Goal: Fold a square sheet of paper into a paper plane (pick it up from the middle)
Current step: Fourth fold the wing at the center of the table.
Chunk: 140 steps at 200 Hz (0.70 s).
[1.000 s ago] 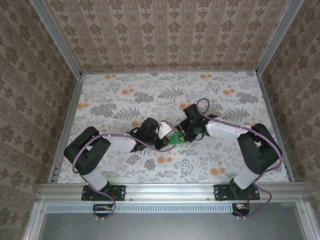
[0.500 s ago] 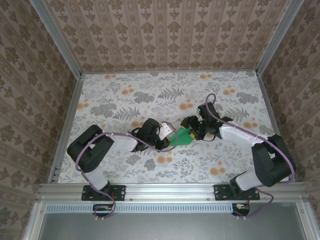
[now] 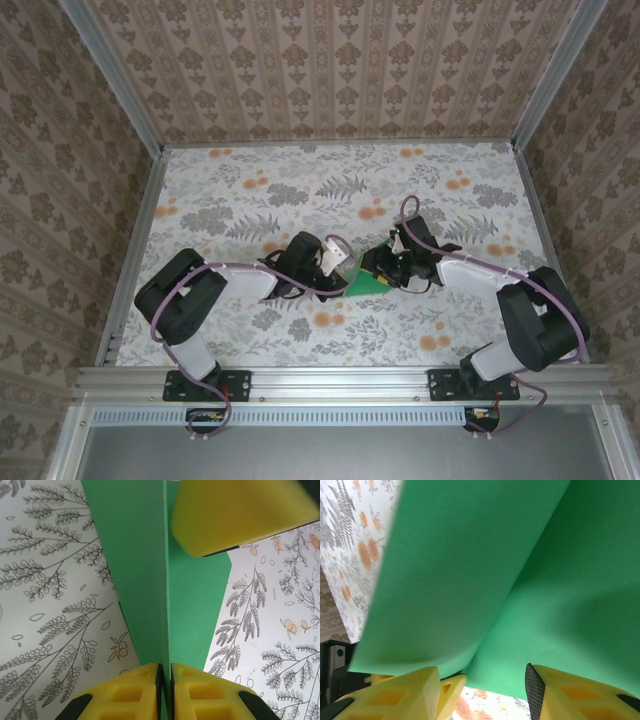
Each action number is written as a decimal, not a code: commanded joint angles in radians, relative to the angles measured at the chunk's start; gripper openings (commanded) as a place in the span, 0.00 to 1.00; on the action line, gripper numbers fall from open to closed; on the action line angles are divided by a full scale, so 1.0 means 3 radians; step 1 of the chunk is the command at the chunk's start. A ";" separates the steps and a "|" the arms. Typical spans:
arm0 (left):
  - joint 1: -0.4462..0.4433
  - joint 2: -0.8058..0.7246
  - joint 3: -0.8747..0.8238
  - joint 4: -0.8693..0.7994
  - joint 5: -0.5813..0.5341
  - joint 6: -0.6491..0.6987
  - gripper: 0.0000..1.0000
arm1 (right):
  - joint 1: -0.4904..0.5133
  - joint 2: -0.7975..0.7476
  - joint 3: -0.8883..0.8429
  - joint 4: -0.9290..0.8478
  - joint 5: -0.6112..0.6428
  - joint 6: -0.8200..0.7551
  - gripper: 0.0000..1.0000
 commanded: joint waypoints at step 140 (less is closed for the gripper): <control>-0.0020 -0.0008 -0.0027 0.0592 -0.0054 -0.0393 0.28 | 0.0016 0.0319 -0.0078 0.0320 0.0021 0.0003 0.40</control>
